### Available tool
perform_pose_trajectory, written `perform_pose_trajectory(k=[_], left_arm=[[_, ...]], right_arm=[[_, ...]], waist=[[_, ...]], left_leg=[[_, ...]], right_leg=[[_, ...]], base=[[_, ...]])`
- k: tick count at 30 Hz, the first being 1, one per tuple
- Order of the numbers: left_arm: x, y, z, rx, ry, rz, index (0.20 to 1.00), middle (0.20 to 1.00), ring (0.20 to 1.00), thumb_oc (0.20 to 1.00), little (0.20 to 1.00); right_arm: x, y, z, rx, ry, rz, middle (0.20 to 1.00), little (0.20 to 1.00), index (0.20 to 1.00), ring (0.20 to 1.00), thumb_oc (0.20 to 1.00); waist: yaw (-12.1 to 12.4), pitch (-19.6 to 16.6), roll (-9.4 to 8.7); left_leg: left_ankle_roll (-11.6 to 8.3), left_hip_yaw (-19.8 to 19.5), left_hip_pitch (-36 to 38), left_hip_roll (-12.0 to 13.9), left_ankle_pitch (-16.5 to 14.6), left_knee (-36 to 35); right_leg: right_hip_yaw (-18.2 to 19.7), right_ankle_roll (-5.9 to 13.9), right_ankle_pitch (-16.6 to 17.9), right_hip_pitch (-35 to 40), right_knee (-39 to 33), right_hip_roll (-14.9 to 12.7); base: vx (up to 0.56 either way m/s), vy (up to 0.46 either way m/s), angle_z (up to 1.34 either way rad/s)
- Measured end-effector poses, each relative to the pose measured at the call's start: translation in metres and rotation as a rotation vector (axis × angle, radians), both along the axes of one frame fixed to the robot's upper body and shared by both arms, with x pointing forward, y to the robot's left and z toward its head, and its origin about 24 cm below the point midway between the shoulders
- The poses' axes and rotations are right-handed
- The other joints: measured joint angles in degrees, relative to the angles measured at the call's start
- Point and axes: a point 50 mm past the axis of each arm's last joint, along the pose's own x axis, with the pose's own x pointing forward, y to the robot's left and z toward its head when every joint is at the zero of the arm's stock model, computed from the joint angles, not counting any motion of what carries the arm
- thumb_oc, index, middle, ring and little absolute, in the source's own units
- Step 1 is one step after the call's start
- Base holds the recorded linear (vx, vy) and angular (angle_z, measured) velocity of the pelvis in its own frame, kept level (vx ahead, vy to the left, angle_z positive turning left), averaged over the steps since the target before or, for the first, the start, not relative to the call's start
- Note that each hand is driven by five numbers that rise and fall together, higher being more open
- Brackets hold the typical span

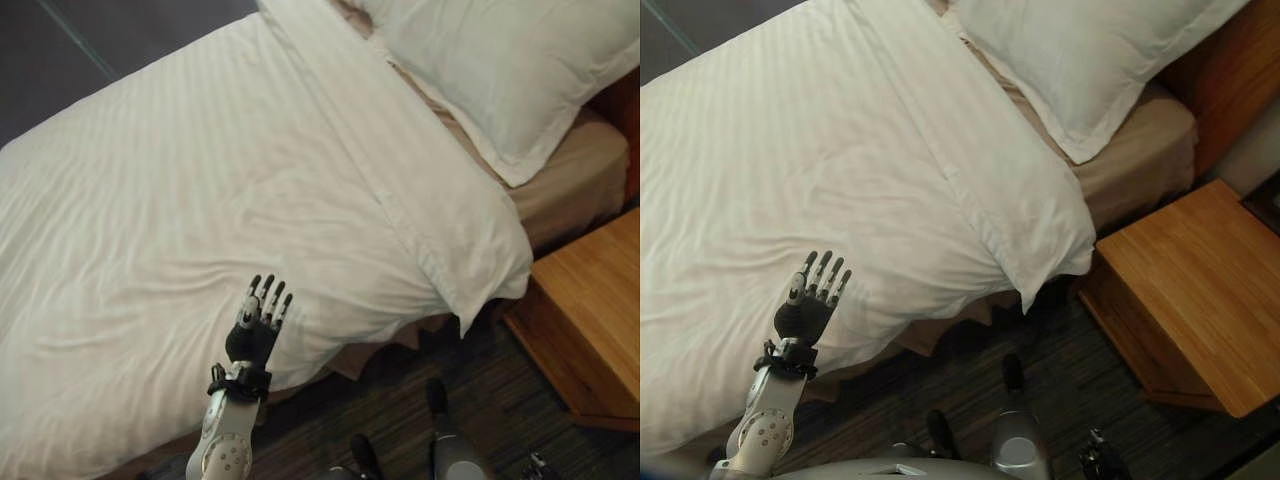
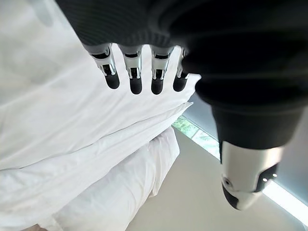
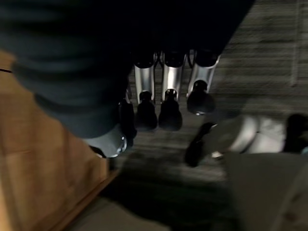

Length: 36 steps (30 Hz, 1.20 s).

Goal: Making the bed.

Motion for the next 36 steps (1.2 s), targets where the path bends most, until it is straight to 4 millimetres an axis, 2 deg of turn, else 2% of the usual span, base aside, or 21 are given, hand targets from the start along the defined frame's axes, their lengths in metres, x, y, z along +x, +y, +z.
perform_pose_trajectory(k=[2, 4, 7, 8, 9, 10, 11, 12, 13, 14, 16, 17, 19, 20, 24, 34, 36], left_arm=[[0.000, -0.001, 0.000, -0.006, -0.002, 0.004, 1.000, 1.000, 1.000, 1.000, 1.000], [-0.002, 0.000, -0.001, -0.017, 0.000, 0.029, 1.000, 1.000, 1.000, 1.000, 1.000], [-0.006, 0.003, -0.005, -0.014, 0.022, 0.085, 1.000, 1.000, 1.000, 1.000, 1.000], [-0.005, 0.002, -0.004, -0.015, 0.016, 0.087, 1.000, 1.000, 1.000, 1.000, 1.000], [-0.005, 0.002, -0.005, -0.010, 0.021, 0.087, 1.000, 1.000, 1.000, 1.000, 1.000], [-0.004, 0.001, -0.006, 0.016, 0.026, 0.083, 1.000, 1.000, 1.000, 1.000, 1.000], [-0.003, 0.001, -0.012, 0.060, 0.053, 0.076, 1.000, 1.000, 1.000, 1.000, 1.000], [-0.004, 0.001, -0.017, 0.072, 0.074, 0.073, 1.000, 1.000, 1.000, 1.000, 1.000], [-0.004, 0.000, -0.019, 0.086, 0.086, 0.067, 1.000, 1.000, 1.000, 1.000, 1.000], [-0.003, -0.004, -0.023, 0.098, 0.097, 0.049, 1.000, 1.000, 1.000, 1.000, 1.000], [-0.005, -0.009, -0.031, 0.101, 0.137, 0.017, 1.000, 1.000, 1.000, 1.000, 1.000], [-0.006, -0.014, -0.034, 0.098, 0.153, -0.006, 1.000, 1.000, 1.000, 1.000, 1.000], [-0.008, -0.021, -0.037, 0.095, 0.164, -0.039, 1.000, 1.000, 1.000, 1.000, 1.000], [-0.009, -0.029, -0.039, 0.091, 0.177, -0.079, 1.000, 1.000, 1.000, 1.000, 1.000], [-0.010, -0.039, -0.041, 0.107, 0.183, -0.128, 1.000, 1.000, 1.000, 1.000, 1.000], [-0.017, -0.038, -0.045, 0.128, 0.210, -0.126, 1.000, 1.000, 1.000, 1.000, 1.000], [-0.017, -0.034, -0.046, 0.157, 0.214, -0.121, 1.000, 1.000, 1.000, 1.000, 1.000]], right_arm=[[0.021, -0.005, 0.012, -0.033, -0.101, 0.016, 0.200, 0.200, 0.200, 0.200, 0.200], [0.057, -0.011, 0.044, -0.091, -0.299, 0.034, 0.200, 0.200, 0.200, 0.200, 0.200], [0.110, -0.018, 0.112, -0.252, -0.646, 0.062, 0.200, 0.200, 0.200, 0.200, 0.200], [0.123, -0.019, 0.144, -0.351, -0.730, 0.112, 0.649, 0.649, 0.649, 0.649, 0.649], [0.138, -0.014, 0.185, -0.490, -0.876, 0.196, 1.000, 1.000, 1.000, 1.000, 1.000], [0.138, -0.012, 0.195, -0.544, -0.880, 0.230, 1.000, 1.000, 1.000, 1.000, 1.000], [0.138, -0.002, 0.220, -0.679, -0.932, 0.344, 1.000, 1.000, 1.000, 1.000, 1.000], [0.139, 0.003, 0.228, -0.760, -0.937, 0.415, 1.000, 1.000, 1.000, 1.000, 1.000], [0.141, 0.006, 0.232, -0.802, -0.938, 0.453, 1.000, 1.000, 1.000, 1.000, 1.000], [0.146, 0.014, 0.231, -0.848, -0.924, 0.496, 1.000, 1.000, 1.000, 1.000, 1.000], [0.149, 0.026, 0.224, -0.847, -0.909, 0.565, 1.000, 1.000, 1.000, 1.000, 1.000], [0.149, 0.041, 0.216, -0.822, -0.903, 0.630, 1.000, 1.000, 1.000, 1.000, 1.000], [0.147, 0.054, 0.209, -0.806, -0.891, 0.716, 1.000, 1.000, 1.000, 1.000, 1.000], [0.144, 0.071, 0.199, -0.776, -0.880, 0.823, 1.000, 1.000, 1.000, 1.000, 1.000], [0.136, 0.095, 0.180, -0.668, -0.851, 0.915, 1.000, 1.000, 1.000, 1.000, 1.000], [0.135, 0.090, 0.170, -0.642, -0.793, 0.901, 1.000, 1.000, 1.000, 1.000, 1.000], [0.135, 0.087, 0.168, -0.652, -0.774, 0.897, 1.000, 1.000, 1.000, 1.000, 1.000]], waist=[[0.00, -0.06, 0.14], [-0.86, -0.23, 0.53], [-1.52, -0.58, 0.66], [-1.34, -0.63, 0.68], [-1.47, -1.37, -0.10], [-1.36, -1.41, -0.35], [-1.43, -1.54, -0.75], [-1.60, -2.18, -1.24], [-1.76, -2.92, -1.79], [-1.77, -3.87, -3.29], [-2.02, -5.19, -4.58], [-1.93, -5.40, -5.30], [-1.96, -5.76, -5.65], [-1.69, -6.06, -5.62], [-1.24, -7.29, -5.58], [-0.60, -8.88, -6.98], [0.46, -8.97, -7.21]], left_leg=[[0.00, 0.34, 0.04, -0.02, 0.00, 0.00], [-0.02, 0.23, 0.35, -0.09, 0.03, 0.01], [0.25, 0.35, 1.43, 0.01, 0.20, 0.02], [-0.03, 0.24, 2.01, 0.00, 0.00, 0.02], [0.00, 0.24, 2.24, 0.02, -0.02, 0.03], [0.03, 0.15, 2.53, -0.01, 0.00, 0.02], [0.01, 0.14, 3.15, 0.04, 0.00, 0.02], [0.03, 0.18, 3.50, 0.10, -0.04, 0.02], [0.02, 0.24, 3.64, 0.15, -0.05, 0.02], [0.06, 0.23, 4.25, 0.26, -0.13, 0.02], [0.22, 0.33, 4.57, 0.24, -0.23, 0.01], [0.26, 0.31, 5.10, 0.22, -0.33, 0.01], [0.40, 0.34, 5.62, 0.13, -0.46, 0.01], [0.50, 0.24, 6.21, 0.02, -0.60, 0.01], [0.51, -0.05, 6.29, -0.01, -0.58, 0.01], [0.68, -1.35, 7.16, 0.43, -0.45, 0.01], [1.01, -1.70, 7.00, 0.67, -0.23, 0.01]], right_leg=[[0.27, 0.02, 0.02, -0.12, 0.00, 0.02], [0.39, 0.03, 0.02, 0.03, 0.08, 0.06], [0.65, 0.02, 0.35, 1.24, 0.13, 0.24], [0.57, 0.03, 0.35, 1.85, 0.15, 0.22], [0.57, 0.15, 0.42, 2.00, 0.29, 0.22], [0.42, 0.27, 0.51, 2.25, 0.29, 0.20], [0.31, 0.24, 0.47, 3.15, 0.29, 0.21], [0.36, 0.20, 0.38, 3.40, 0.28, 0.28], [0.42, 0.18, 0.36, 3.51, 0.28, 0.34], [0.38, 0.18, 0.28, 4.22, 0.28, 0.43], [0.52, 0.18, 0.27, 4.42, 0.26, 0.45], [0.50, 0.18, 0.27, 4.95, 0.25, 0.39], [0.54, 0.20, 0.26, 5.47, 0.14, 0.31], [0.46, 0.23, 0.18, 6.20, 0.16, 0.11], [0.12, 0.26, 0.16, 6.43, 0.10, 0.00], [-1.02, 0.03, -0.13, 7.90, 0.08, 0.14], [-1.51, 0.00, -0.18, 7.95, 0.07, 0.20]], base=[[0.03, 0.027, -0.10], [0.02, 0.016, 0.04], [0.00, 0.000, 0.00], [0.00, 0.000, 0.00], [0.02, 0.004, 0.04], [0.00, 0.000, 0.00], [0.00, 0.000, 0.00], [0.00, 0.000, 0.00], [0.00, 0.000, 0.00], [0.00, 0.000, 0.00], [0.00, 0.000, 0.00], [0.00, 0.000, 0.00], [0.00, 0.000, 0.00], [0.00, 0.000, 0.00], [-0.02, -0.004, 0.05], [-0.03, -0.028, 0.06], [-0.07, -0.113, 0.12]])
